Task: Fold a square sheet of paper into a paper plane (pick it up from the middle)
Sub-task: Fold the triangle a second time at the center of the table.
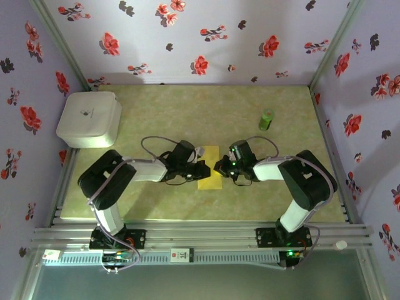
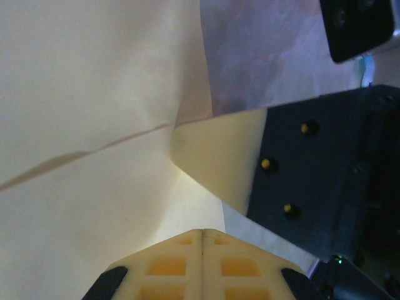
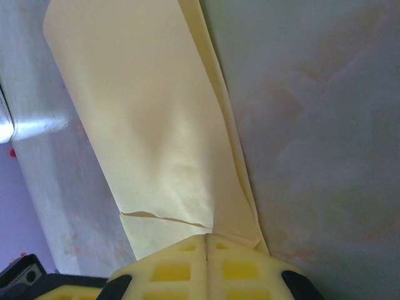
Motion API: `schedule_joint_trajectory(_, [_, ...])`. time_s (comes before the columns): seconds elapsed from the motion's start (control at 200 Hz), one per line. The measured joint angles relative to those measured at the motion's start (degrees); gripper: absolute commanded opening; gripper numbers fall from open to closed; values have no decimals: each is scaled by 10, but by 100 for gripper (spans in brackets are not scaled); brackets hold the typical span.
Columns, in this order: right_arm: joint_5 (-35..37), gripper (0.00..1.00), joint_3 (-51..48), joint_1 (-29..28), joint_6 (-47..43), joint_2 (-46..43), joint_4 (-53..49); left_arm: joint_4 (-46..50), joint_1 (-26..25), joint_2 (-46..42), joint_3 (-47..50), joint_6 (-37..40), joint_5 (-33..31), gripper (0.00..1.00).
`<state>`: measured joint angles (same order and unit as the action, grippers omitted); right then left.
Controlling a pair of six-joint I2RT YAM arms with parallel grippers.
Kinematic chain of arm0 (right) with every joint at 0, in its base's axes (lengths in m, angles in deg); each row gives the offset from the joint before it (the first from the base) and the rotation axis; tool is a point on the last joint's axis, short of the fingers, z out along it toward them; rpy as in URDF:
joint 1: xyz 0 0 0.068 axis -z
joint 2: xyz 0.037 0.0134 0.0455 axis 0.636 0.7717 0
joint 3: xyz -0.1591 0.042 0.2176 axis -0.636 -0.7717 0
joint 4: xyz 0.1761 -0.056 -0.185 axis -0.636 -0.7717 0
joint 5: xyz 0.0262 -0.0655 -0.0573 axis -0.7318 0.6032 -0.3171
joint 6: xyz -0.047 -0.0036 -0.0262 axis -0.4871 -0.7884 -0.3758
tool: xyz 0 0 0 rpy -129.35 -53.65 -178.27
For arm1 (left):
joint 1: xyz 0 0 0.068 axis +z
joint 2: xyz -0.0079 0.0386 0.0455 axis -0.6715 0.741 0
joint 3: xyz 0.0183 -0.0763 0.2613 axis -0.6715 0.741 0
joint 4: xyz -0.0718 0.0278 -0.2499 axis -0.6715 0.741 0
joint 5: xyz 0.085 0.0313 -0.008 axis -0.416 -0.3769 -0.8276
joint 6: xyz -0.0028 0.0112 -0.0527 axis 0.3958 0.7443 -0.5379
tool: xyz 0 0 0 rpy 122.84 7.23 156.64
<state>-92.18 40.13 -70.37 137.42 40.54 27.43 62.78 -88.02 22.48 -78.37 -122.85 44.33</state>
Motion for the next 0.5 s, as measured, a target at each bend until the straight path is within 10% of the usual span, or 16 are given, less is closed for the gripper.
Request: schedule_joint_trajectory(0.5, [0,0,2,2,0,3,0,35,-1,30,-19,29,-5,0])
